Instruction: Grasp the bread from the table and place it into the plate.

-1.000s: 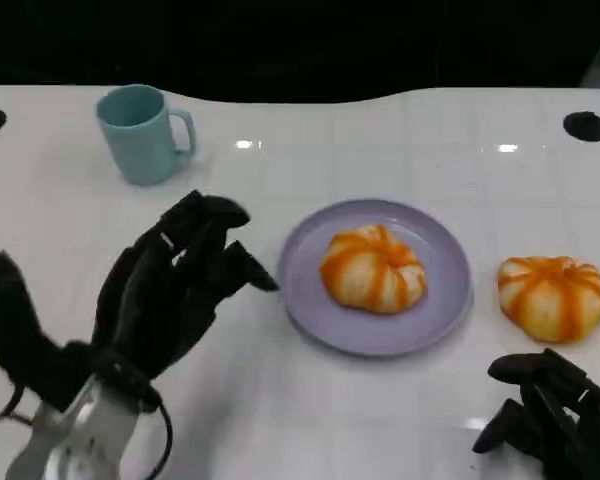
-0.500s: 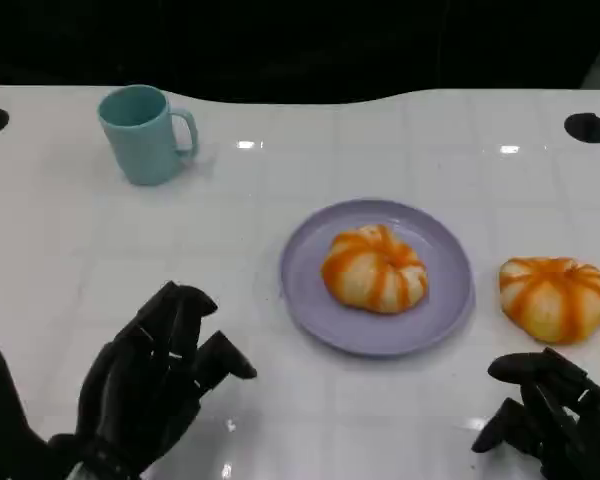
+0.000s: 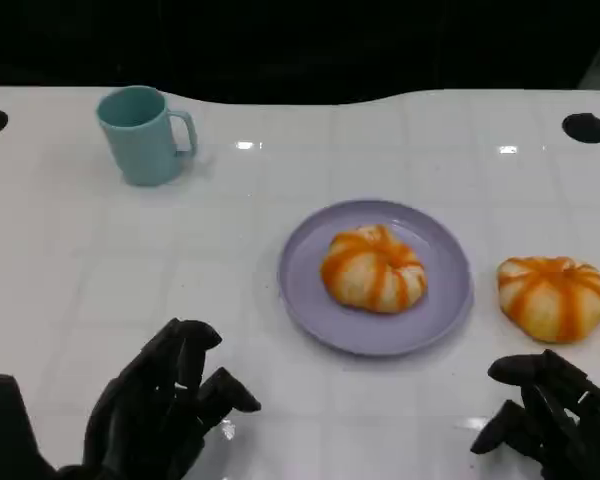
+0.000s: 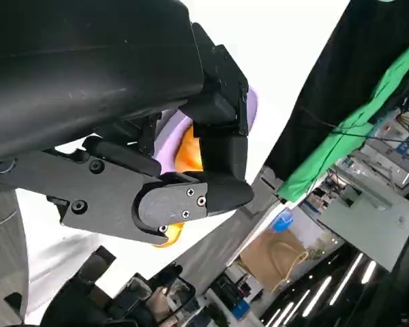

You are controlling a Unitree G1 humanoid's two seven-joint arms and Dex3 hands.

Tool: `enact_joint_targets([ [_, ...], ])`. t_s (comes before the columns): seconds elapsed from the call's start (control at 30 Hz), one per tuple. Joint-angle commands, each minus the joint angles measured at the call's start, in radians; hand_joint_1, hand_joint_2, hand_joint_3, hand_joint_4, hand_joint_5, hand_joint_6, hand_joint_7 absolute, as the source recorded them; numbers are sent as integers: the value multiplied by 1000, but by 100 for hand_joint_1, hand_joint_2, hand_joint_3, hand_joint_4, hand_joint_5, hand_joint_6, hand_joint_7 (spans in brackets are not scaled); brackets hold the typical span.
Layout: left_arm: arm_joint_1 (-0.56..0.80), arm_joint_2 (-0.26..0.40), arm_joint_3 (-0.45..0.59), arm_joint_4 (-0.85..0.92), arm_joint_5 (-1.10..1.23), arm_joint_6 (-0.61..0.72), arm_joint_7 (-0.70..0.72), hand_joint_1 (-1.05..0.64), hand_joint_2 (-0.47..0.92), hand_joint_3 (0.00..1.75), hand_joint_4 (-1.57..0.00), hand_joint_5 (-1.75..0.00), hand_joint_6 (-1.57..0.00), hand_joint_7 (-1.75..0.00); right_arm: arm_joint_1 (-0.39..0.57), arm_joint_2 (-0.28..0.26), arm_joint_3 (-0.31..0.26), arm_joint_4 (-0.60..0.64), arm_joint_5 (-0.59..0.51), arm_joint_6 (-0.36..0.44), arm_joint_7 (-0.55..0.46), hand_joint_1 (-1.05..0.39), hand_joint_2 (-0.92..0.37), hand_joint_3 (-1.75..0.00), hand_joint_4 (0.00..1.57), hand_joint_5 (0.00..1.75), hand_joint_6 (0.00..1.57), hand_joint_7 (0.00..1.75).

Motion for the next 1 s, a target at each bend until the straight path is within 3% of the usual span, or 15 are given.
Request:
enact_joint_targets([
  [0.03,26,6,-2,-4,22,-38,-7,-49,92,42,-67,-175,-54,-156,4,-7,-4,-5,3,-15,2,-71,-92,-22,68,145,68,106],
  [1.0,10,10,-8,25,33,-66,-13,-51,92,40,-66,-175,-50,-160,-12,-10,-14,33,-22,-40,-3,-75,-92,-20,67,148,70,104],
])
